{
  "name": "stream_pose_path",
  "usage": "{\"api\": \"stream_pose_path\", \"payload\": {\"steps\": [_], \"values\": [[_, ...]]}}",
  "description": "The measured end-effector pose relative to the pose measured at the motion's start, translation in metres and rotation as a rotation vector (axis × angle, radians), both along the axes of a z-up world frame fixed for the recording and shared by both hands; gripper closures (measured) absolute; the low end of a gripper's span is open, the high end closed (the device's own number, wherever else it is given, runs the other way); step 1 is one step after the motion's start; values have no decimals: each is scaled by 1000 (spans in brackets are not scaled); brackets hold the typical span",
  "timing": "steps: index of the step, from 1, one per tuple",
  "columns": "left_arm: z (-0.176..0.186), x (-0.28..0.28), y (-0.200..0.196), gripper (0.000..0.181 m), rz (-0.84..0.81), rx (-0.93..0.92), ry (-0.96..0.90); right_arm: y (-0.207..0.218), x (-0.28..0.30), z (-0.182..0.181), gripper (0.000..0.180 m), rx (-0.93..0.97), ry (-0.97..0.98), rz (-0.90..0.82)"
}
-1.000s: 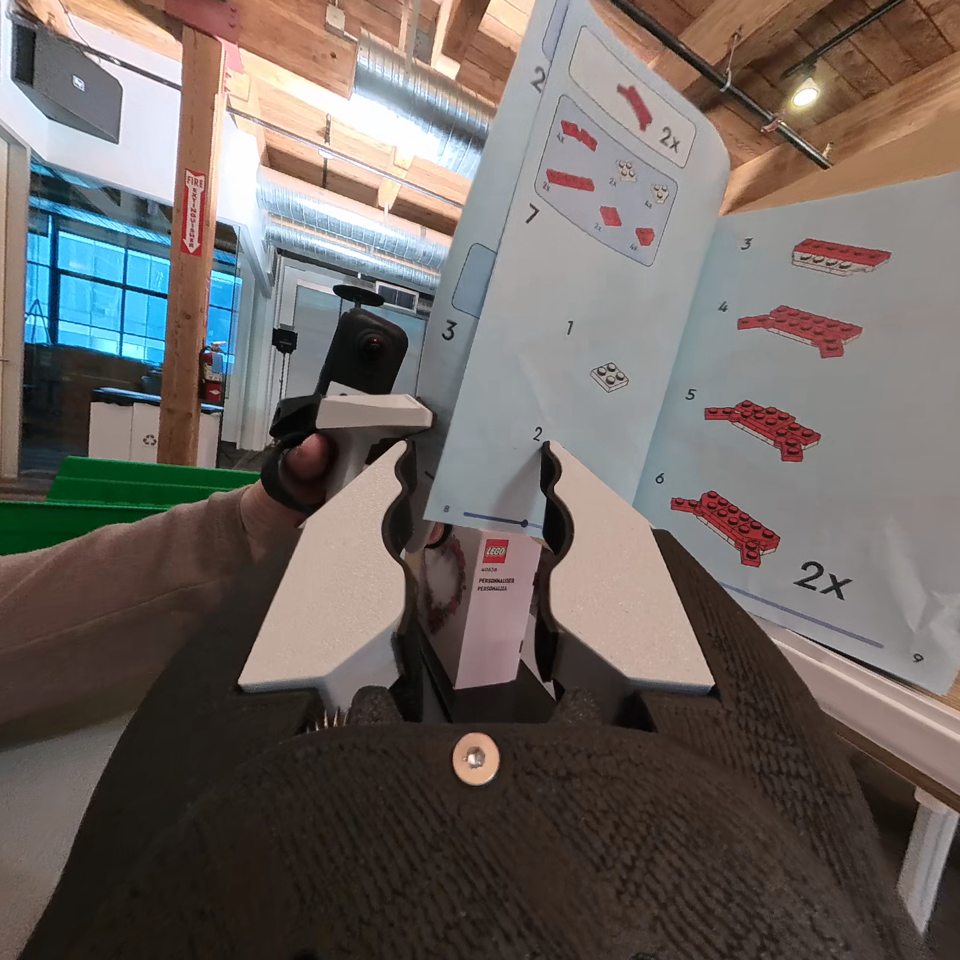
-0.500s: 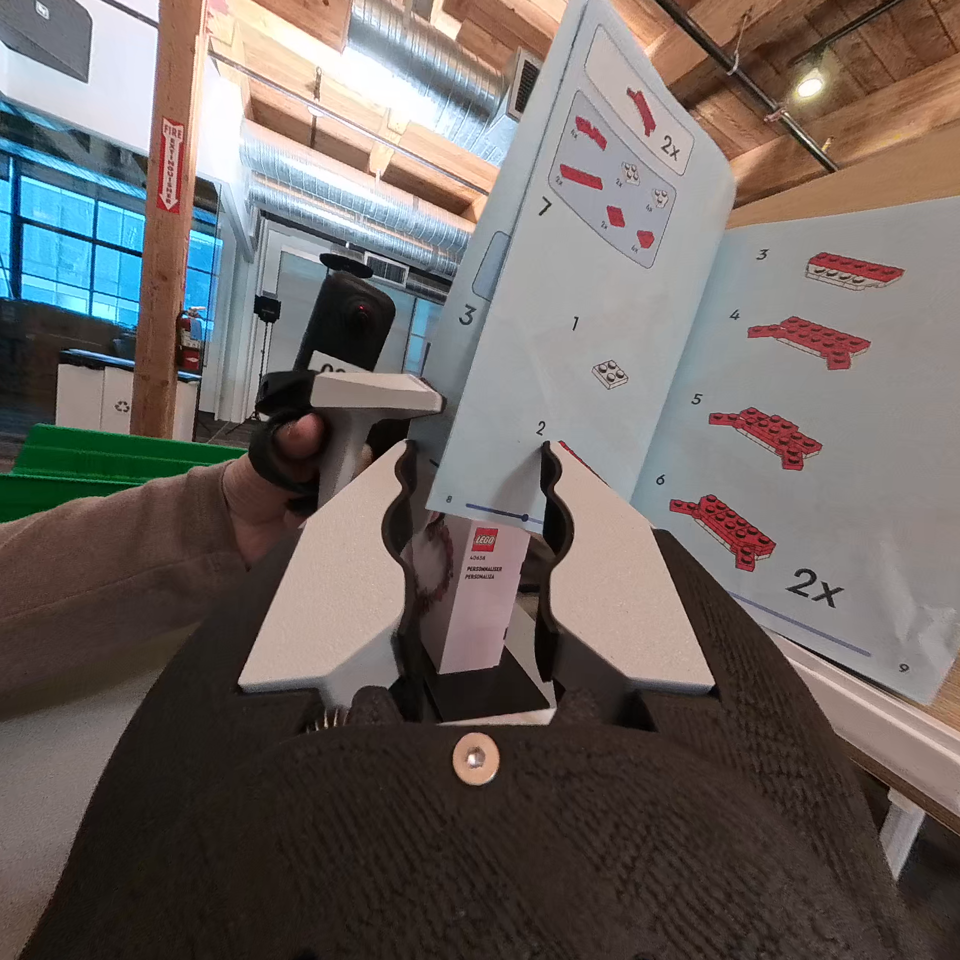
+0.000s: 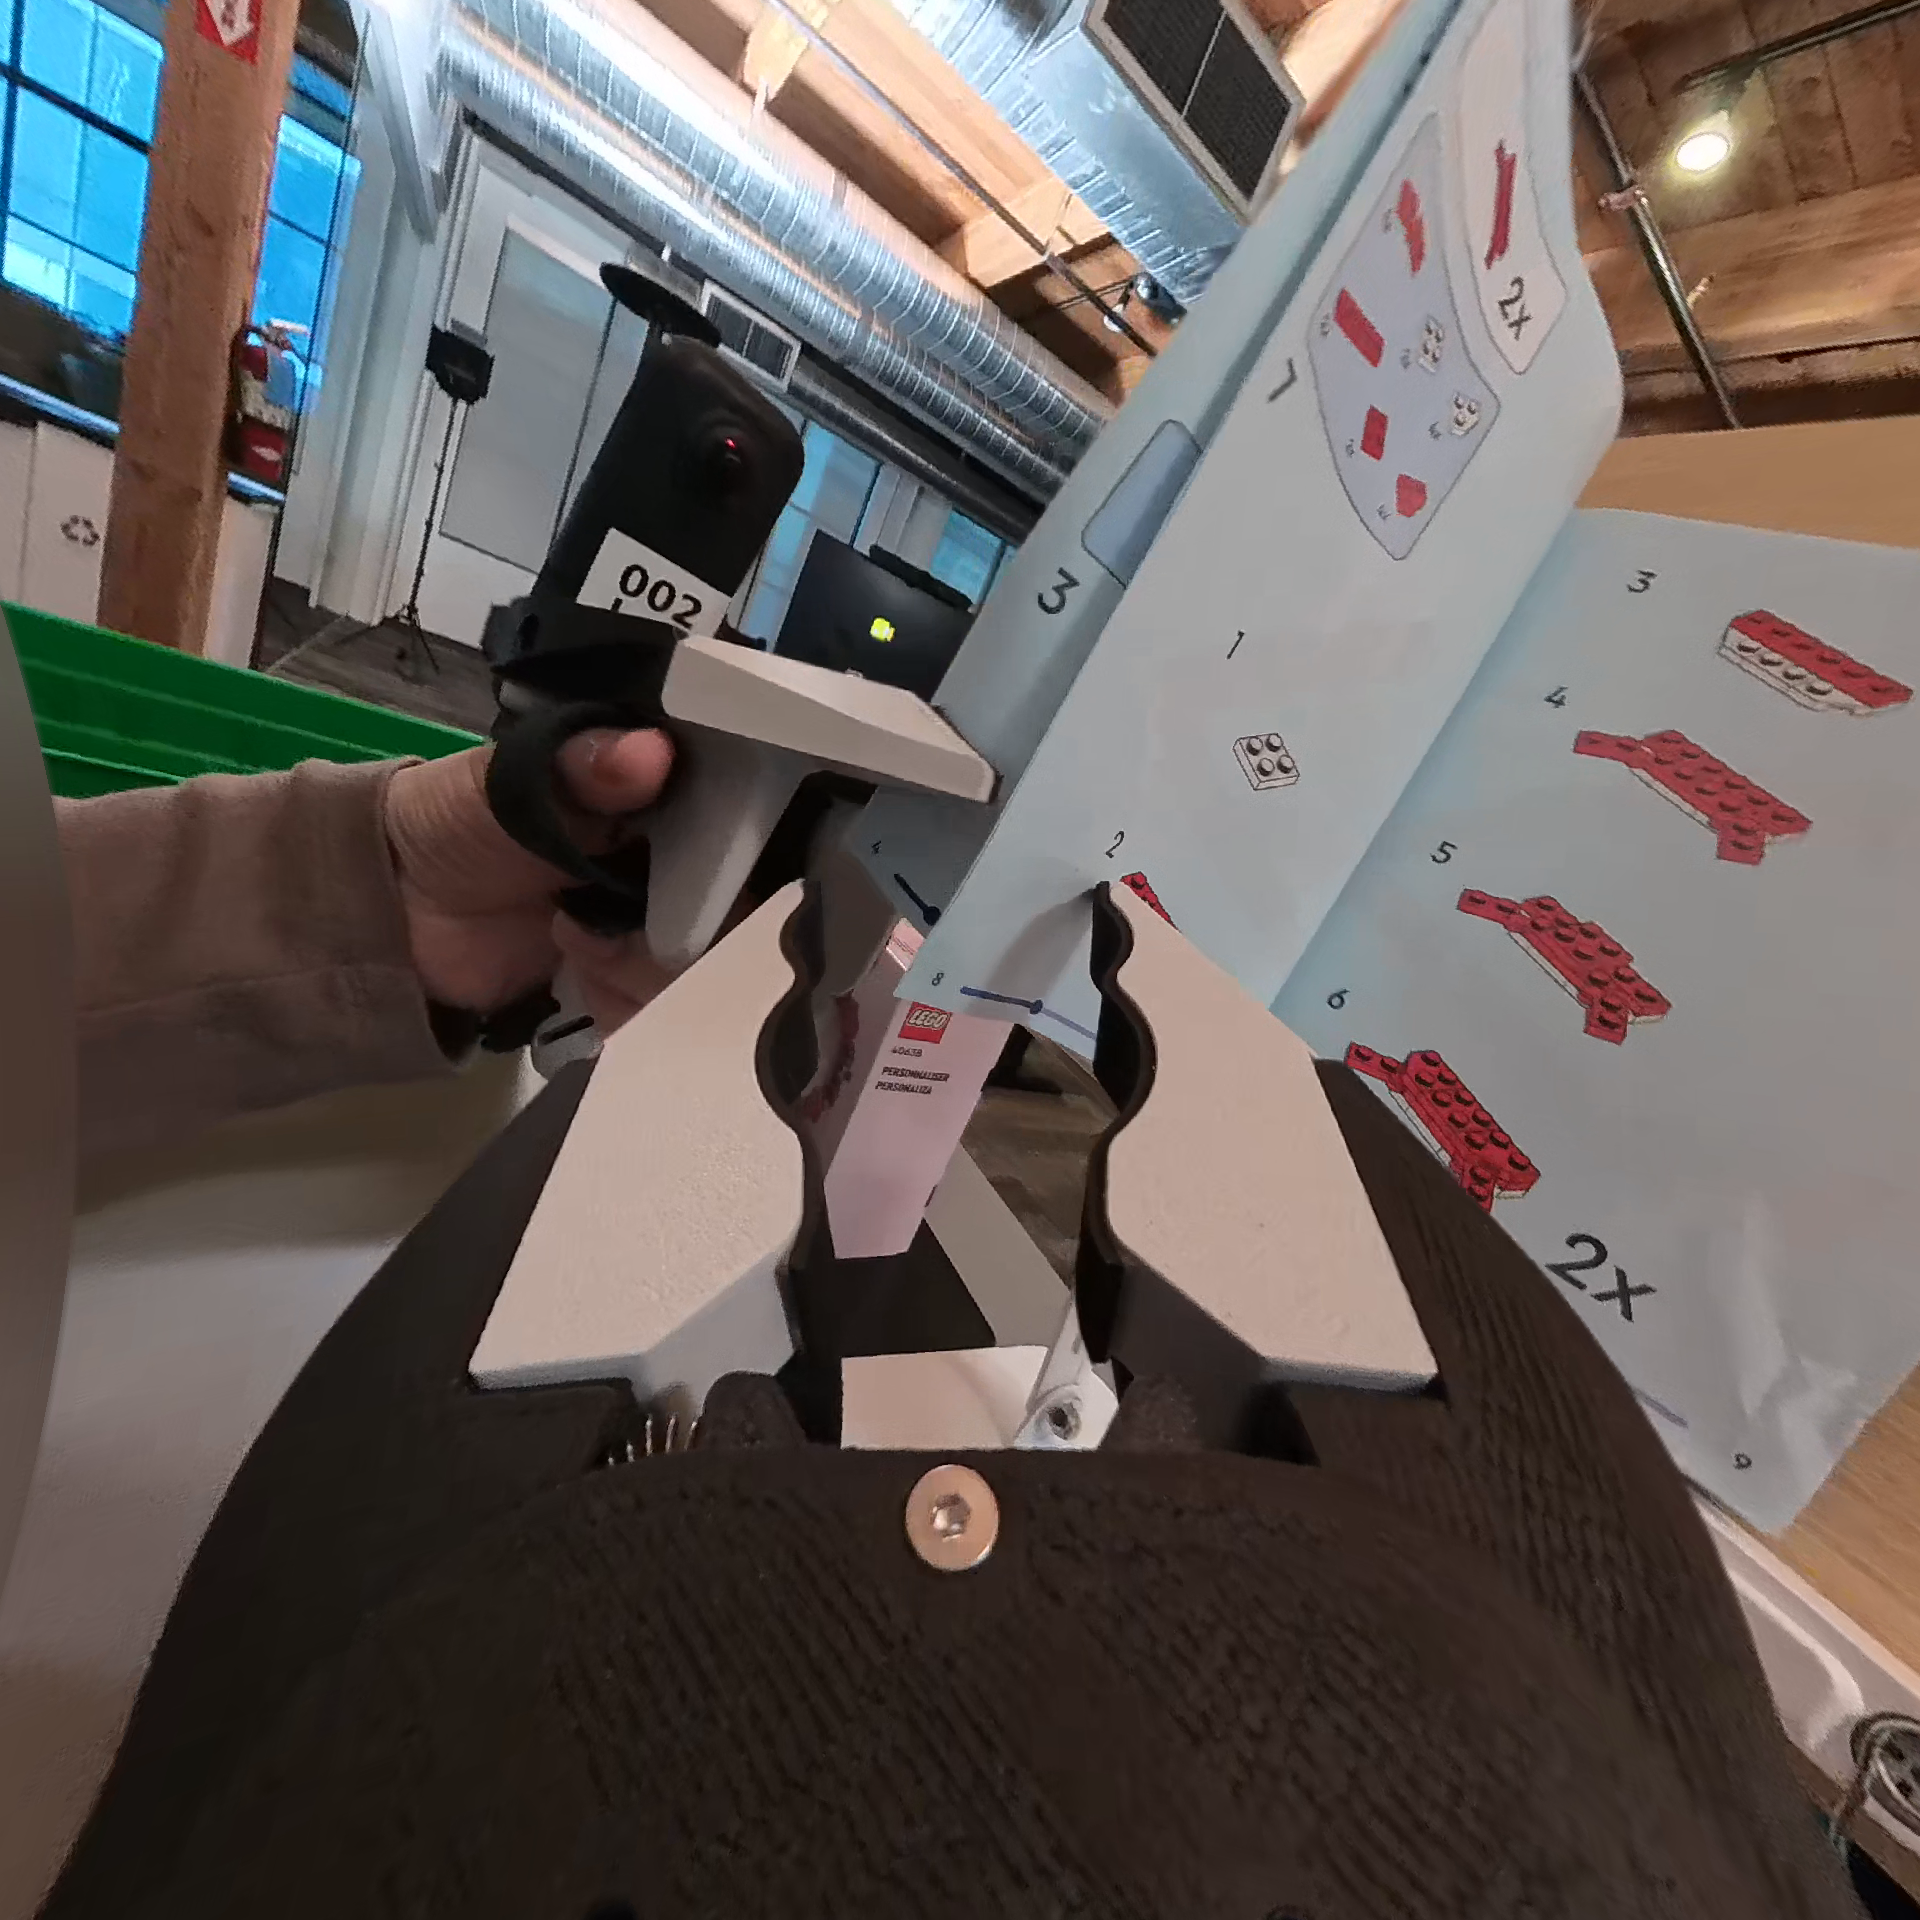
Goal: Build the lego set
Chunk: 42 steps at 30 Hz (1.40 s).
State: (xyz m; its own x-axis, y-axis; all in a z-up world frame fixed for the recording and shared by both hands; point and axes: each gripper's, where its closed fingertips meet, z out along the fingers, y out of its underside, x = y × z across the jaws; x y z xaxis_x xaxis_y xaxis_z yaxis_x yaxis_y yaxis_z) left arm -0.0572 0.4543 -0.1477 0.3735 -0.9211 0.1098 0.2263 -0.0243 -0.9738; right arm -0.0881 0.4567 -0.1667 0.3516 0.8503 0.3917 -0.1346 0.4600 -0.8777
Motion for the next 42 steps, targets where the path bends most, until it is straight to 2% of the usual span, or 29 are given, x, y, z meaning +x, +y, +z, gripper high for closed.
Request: {"api": "stream_pose_path", "payload": {"steps": [6,9,11,13,19,22,29,33,39,42], "values": [[0,-4,1,160,18,6,9,-1,-4,-2,129,45,-52,-35],[1,-8,1,162,38,12,19,-3,-1,2,135,52,-43,-37],[-1,-11,4,167,61,14,36,-3,1,5,140,44,-33,-30],[-3,-13,6,181,84,18,47,-2,4,6,147,37,-32,-37],[-4,-13,9,181,98,18,58,1,9,7,159,15,-21,-39],[-3,-14,10,178,103,17,46,2,12,10,178,16,-7,-45],[6,-20,11,167,128,29,11,12,16,13,180,64,-24,-162],[13,-37,23,165,270,38,-4,18,17,13,180,79,-36,-225],[4,-116,61,180,709,-124,-76,21,18,14,180,60,-25,-238],[-6,-150,69,168,803,-222,-214,21,15,13,180,47,-25,-236]]}}
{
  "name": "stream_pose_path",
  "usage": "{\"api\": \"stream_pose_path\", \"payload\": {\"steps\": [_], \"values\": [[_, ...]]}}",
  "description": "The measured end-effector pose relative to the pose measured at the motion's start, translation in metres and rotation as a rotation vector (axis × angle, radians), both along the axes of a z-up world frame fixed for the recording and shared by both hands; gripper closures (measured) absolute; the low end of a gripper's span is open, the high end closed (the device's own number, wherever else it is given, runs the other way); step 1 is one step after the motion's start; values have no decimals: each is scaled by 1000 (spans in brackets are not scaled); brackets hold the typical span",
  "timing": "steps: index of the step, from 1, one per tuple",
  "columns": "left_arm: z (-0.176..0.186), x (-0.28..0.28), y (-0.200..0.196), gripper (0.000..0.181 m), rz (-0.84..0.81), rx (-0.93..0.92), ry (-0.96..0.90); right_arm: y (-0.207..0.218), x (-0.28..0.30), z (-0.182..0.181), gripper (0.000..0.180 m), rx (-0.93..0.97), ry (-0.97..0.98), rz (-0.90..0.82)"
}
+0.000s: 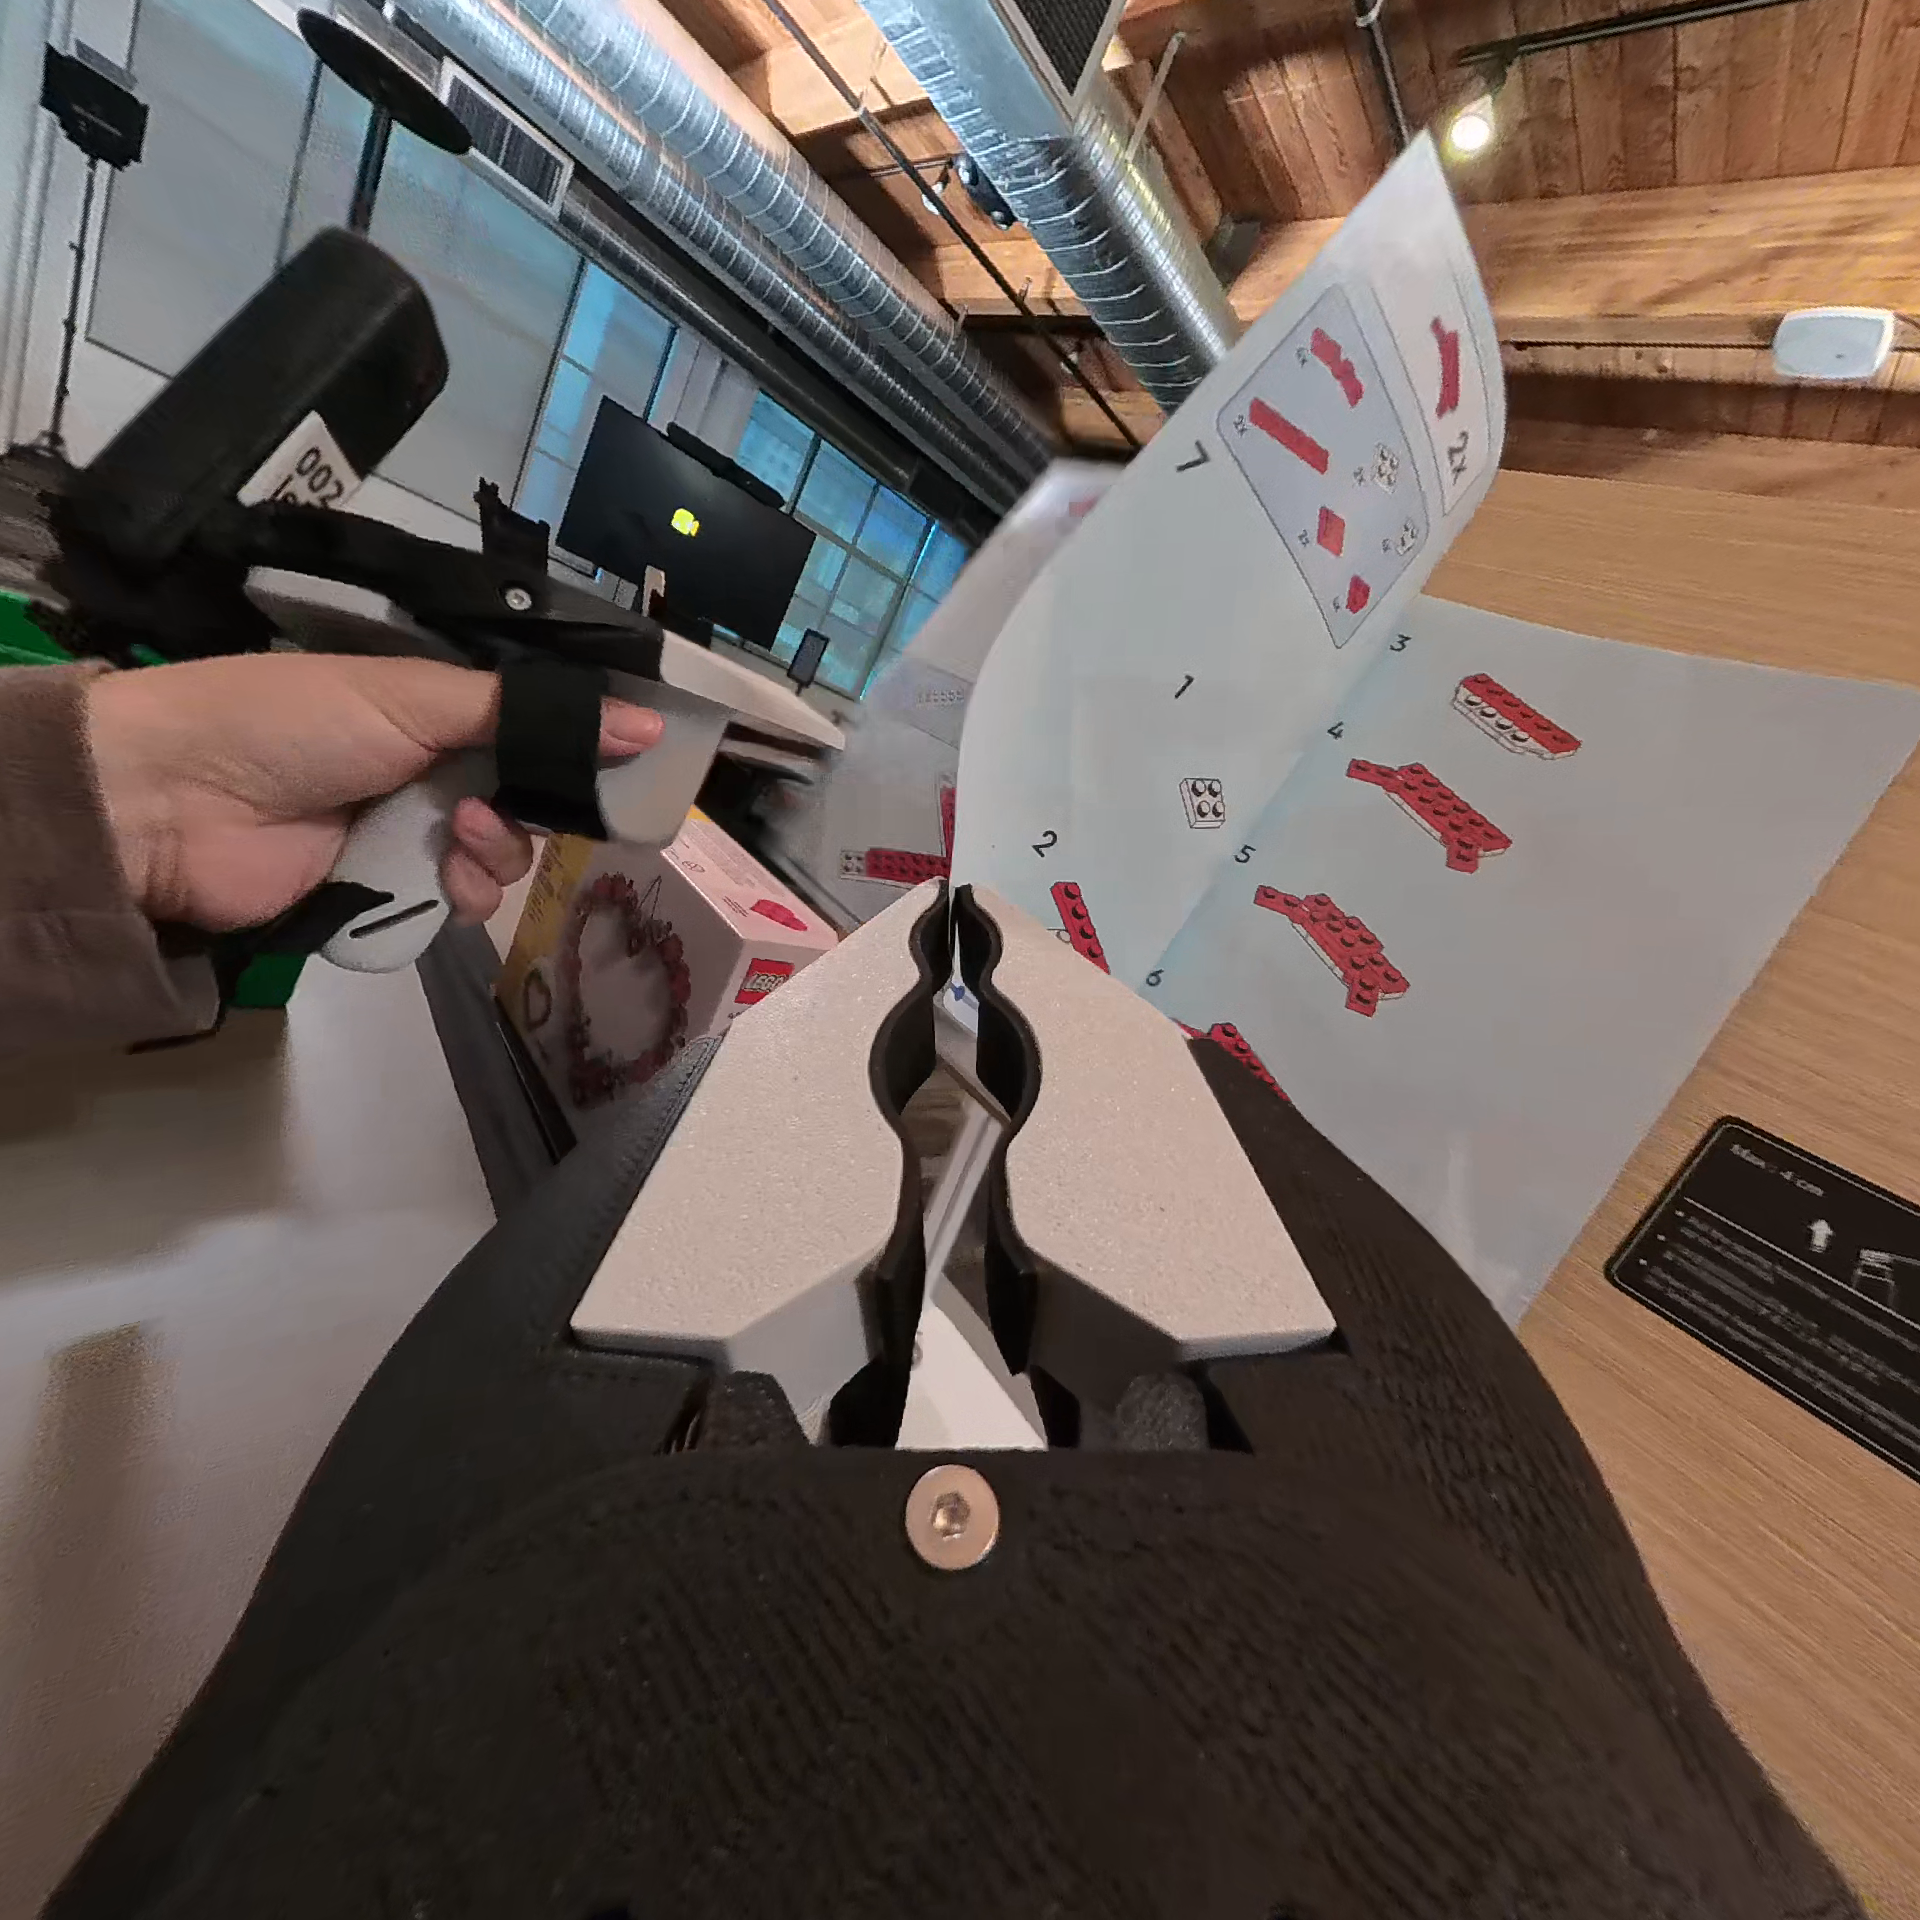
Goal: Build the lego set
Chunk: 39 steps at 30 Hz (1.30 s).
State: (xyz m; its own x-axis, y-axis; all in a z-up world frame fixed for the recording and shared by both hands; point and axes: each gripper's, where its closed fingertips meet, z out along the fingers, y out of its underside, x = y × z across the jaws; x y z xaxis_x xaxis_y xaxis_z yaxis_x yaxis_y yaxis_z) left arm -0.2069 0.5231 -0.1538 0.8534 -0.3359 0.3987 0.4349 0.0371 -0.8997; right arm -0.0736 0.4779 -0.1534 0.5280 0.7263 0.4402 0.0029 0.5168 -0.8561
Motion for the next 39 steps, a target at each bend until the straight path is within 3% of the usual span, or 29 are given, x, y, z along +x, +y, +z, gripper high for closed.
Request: {"api": "stream_pose_path", "payload": {"steps": [2,6,8,11,13,16,18,23,30,33,39], "values": [[-3,-16,1,149,28,-11,-91,2,-2,-1,180,-13,-1,-9],[17,-38,-13,143,130,71,-117,8,-5,-1,180,-38,17,-50],[40,-24,-27,140,77,153,-60,9,-8,-2,180,-34,12,-63],[78,29,-62,149,-197,312,24,8,-15,-4,180,-17,-12,-78],[90,68,-90,167,-423,377,80,5,-19,-5,180,-5,-23,-75],[89,111,-123,178,-697,373,157,4,-22,-5,180,2,-28,-72],[77,127,-129,180,-771,316,222,3,-23,-4,180,3,-25,-69],[36,129,-94,180,-644,77,371,1,-24,-3,180,-12,-7,-47],[19,109,-61,168,-472,-72,328,-2,-23,-1,180,-19,14,-18],[20,100,-51,159,-415,-65,294,-5,-24,0,180,-2,8,-4],[44,105,-61,146,-564,94,83,-9,-26,-2,180,45,-21,-6]]}}
